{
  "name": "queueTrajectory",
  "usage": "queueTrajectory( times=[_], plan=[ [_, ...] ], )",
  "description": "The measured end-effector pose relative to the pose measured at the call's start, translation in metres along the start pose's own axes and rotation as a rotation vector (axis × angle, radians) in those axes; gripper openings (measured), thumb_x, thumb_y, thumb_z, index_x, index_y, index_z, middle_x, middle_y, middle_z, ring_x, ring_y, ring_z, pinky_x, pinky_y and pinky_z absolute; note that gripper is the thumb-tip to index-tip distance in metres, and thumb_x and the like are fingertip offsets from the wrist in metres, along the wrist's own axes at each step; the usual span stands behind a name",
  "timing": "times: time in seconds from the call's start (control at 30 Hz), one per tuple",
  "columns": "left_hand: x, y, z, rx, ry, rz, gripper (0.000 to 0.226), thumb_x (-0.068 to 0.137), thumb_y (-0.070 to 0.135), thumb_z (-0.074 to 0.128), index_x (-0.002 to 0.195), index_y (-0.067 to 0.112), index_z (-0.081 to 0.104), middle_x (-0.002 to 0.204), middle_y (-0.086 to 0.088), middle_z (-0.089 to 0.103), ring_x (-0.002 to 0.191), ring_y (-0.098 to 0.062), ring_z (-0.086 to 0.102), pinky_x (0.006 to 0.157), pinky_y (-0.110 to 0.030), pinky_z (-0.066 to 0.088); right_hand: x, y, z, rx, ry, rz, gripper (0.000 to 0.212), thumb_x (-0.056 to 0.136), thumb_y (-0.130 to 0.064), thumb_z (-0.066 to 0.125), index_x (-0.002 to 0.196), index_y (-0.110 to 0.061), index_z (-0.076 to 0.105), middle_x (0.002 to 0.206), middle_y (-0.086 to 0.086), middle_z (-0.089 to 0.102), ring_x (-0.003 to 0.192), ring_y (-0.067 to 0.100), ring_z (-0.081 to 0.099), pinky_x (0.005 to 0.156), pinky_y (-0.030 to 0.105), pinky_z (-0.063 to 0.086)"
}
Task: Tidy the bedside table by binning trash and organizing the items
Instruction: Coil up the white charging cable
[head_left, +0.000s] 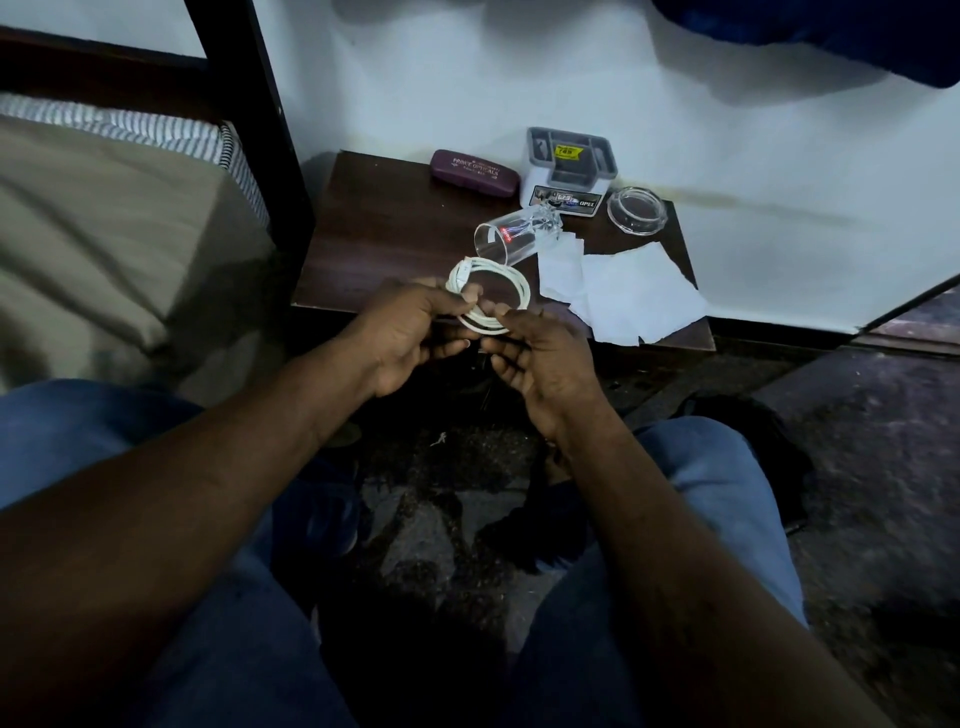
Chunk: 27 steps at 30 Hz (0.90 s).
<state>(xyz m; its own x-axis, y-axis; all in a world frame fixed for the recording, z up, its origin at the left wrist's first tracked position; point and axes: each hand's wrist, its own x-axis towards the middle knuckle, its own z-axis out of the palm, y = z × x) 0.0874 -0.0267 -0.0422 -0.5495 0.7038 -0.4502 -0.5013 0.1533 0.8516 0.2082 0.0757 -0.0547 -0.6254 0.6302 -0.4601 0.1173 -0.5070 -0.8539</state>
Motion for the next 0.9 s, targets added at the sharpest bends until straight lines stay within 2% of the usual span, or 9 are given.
queueTrajectory(
  times=[0.07, 0.13, 0.3, 0.4, 0.5, 0.57, 0.7, 0.8, 0.9],
  plan=[
    [0.001, -0.003, 0.001, 0.022, 0.027, 0.036, 0.014, 0.094, 0.008, 0.065, 0.099, 0.019, 0.071, 0.087, 0.001, 0.078, 0.072, -0.010, 0.073, 0.066, -0.022, 0.057, -0.001, -0.001, 0.000, -0.013, -0.003, -0.051, 0.005, 0.094, -0.010, 0.070, 0.097, -0.008, 0.066, 0.085, 0.006, 0.077, 0.068, 0.014, 0.068, 0.062, 0.023, 0.052],
    [0.003, -0.005, 0.000, 0.073, 0.074, 0.070, 0.016, 0.091, 0.004, 0.066, 0.100, 0.016, 0.072, 0.089, -0.002, 0.078, 0.074, -0.013, 0.072, 0.067, -0.025, 0.059, 0.000, 0.000, 0.001, -0.088, 0.019, -0.125, 0.009, 0.093, -0.008, 0.071, 0.088, -0.012, 0.066, 0.081, 0.007, 0.075, 0.069, 0.016, 0.069, 0.066, 0.025, 0.054],
    [0.007, -0.001, -0.005, 0.171, 0.205, 0.037, 0.015, 0.081, -0.005, 0.068, 0.083, 0.010, 0.069, 0.081, -0.013, 0.072, 0.063, -0.020, 0.067, 0.065, -0.033, 0.062, 0.001, 0.006, 0.003, -0.329, 0.126, -0.288, 0.004, 0.092, -0.008, 0.074, 0.092, -0.005, 0.071, 0.079, 0.010, 0.073, 0.069, 0.017, 0.071, 0.068, 0.027, 0.057],
    [0.008, 0.001, -0.007, 0.244, 0.241, 0.022, 0.011, 0.080, -0.003, 0.067, 0.087, 0.003, 0.071, 0.086, -0.019, 0.073, 0.061, -0.024, 0.067, 0.060, -0.033, 0.062, 0.002, 0.008, 0.004, -0.412, 0.140, -0.354, 0.006, 0.092, -0.007, 0.073, 0.093, -0.001, 0.072, 0.083, 0.018, 0.075, 0.066, 0.016, 0.072, 0.065, 0.027, 0.058],
    [0.009, 0.002, -0.009, 0.337, 0.258, 0.029, 0.013, 0.081, -0.002, 0.067, 0.092, -0.002, 0.074, 0.085, -0.021, 0.074, 0.066, -0.029, 0.068, 0.064, -0.037, 0.063, 0.003, 0.008, 0.004, -0.446, 0.153, -0.378, 0.006, 0.092, -0.007, 0.074, 0.094, -0.002, 0.073, 0.085, 0.018, 0.076, 0.067, 0.019, 0.072, 0.068, 0.034, 0.060],
    [0.009, 0.004, -0.012, 0.370, 0.246, 0.029, 0.009, 0.081, -0.004, 0.067, 0.087, -0.001, 0.073, 0.083, -0.022, 0.074, 0.065, -0.028, 0.069, 0.062, -0.034, 0.063, 0.003, 0.009, 0.004, -0.461, 0.154, -0.394, 0.004, 0.091, -0.008, 0.075, 0.092, -0.005, 0.073, 0.082, 0.016, 0.076, 0.068, 0.024, 0.073, 0.072, 0.041, 0.062],
    [0.009, 0.013, -0.023, 0.519, 0.136, -0.020, 0.006, 0.082, -0.007, 0.071, 0.081, -0.001, 0.071, 0.080, -0.021, 0.073, 0.055, -0.017, 0.068, 0.050, -0.024, 0.059, 0.004, 0.013, 0.004, -0.544, 0.169, -0.418, 0.004, 0.089, -0.014, 0.077, 0.087, -0.016, 0.075, 0.074, 0.006, 0.075, 0.074, 0.033, 0.075, 0.077, 0.053, 0.063],
    [0.010, 0.018, -0.030, 0.547, 0.071, -0.070, 0.011, 0.082, -0.007, 0.074, 0.078, 0.002, 0.069, 0.074, -0.015, 0.071, 0.052, -0.012, 0.066, 0.047, -0.019, 0.056, 0.006, 0.013, 0.002, -0.535, 0.184, -0.409, 0.006, 0.090, -0.014, 0.076, 0.088, -0.019, 0.076, 0.077, 0.007, 0.076, 0.071, 0.027, 0.076, 0.078, 0.053, 0.062],
    [0.013, 0.019, -0.037, 0.625, 0.038, -0.061, 0.018, 0.082, -0.007, 0.074, 0.078, 0.007, 0.065, 0.068, -0.010, 0.067, 0.049, -0.010, 0.062, 0.045, -0.017, 0.053, 0.006, 0.010, 0.000, -0.507, 0.187, -0.384, 0.003, 0.092, -0.011, 0.074, 0.094, -0.013, 0.076, 0.082, 0.012, 0.077, 0.067, 0.020, 0.072, 0.077, 0.047, 0.064]
  ],
)
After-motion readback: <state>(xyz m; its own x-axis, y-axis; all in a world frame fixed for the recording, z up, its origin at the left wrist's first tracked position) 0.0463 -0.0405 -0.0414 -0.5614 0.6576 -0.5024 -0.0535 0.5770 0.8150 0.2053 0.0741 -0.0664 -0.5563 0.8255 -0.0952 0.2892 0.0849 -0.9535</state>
